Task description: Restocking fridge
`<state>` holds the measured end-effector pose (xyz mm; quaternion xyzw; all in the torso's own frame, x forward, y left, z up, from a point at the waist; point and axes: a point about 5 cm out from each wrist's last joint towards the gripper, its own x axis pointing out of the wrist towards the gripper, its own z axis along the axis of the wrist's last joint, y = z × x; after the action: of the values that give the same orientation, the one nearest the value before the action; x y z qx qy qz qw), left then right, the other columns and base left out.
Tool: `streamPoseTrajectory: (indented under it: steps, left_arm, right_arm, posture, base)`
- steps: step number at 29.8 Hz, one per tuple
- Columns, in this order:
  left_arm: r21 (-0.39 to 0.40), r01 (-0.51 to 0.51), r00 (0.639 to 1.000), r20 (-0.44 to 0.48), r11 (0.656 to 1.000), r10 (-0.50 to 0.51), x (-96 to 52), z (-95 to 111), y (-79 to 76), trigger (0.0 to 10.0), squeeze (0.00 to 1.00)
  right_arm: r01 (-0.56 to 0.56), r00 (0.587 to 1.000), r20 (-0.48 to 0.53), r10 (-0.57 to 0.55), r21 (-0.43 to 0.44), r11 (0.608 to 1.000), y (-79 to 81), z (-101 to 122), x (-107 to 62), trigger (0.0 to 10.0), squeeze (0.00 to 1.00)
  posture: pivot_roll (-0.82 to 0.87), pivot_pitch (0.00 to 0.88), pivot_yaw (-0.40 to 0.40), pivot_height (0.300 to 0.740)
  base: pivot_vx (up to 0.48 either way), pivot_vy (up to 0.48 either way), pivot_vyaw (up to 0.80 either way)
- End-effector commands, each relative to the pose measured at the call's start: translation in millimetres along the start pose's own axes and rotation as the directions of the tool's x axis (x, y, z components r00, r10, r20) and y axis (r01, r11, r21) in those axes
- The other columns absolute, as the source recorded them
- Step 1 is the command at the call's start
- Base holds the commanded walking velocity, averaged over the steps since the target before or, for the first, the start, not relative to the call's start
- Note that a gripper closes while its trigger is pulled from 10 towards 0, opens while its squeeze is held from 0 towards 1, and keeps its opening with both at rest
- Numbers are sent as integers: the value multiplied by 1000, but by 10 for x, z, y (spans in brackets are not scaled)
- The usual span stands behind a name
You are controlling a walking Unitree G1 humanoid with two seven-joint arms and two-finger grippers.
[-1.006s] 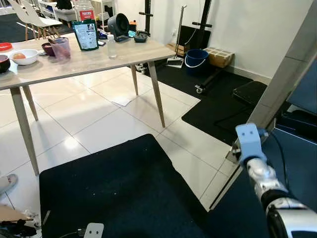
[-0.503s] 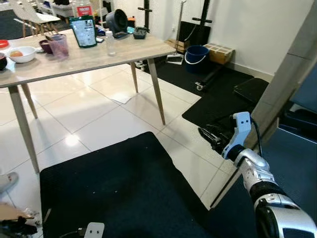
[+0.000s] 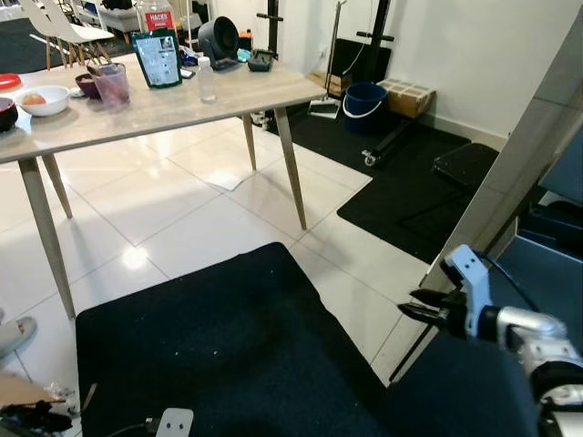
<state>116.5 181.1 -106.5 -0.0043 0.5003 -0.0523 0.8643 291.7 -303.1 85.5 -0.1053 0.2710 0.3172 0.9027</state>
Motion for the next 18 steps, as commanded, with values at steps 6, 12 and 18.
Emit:
streamPoseTrajectory:
  steps: [6, 12, 18]
  left_arm:
    - [24, 6, 996, -91, 1000, -4, -49, -202, 25, 10000, 0]
    - [29, 11, 996, -90, 1000, -9, -41, -186, 12, 10000, 0]
    - [32, 10, 996, -88, 999, -7, -38, -174, 18, 10000, 0]
  right_arm:
    - [265, 957, -104, -269, -49, 963, -258, -3, -169, 10000, 0]
    - [381, 917, -124, -380, -11, 924, -324, -59, -229, 10000, 0]
    - [442, 892, -100, -441, -15, 897, -367, -7, -231, 10000, 0]
  posture:
    - [-48, 22, -18, 740]
    - [-52, 16, -13, 740]
    - [-54, 17, -10, 740]
  base:
    - [0, 0, 0]
    - [0, 0, -592]
    - [0, 0, -749]
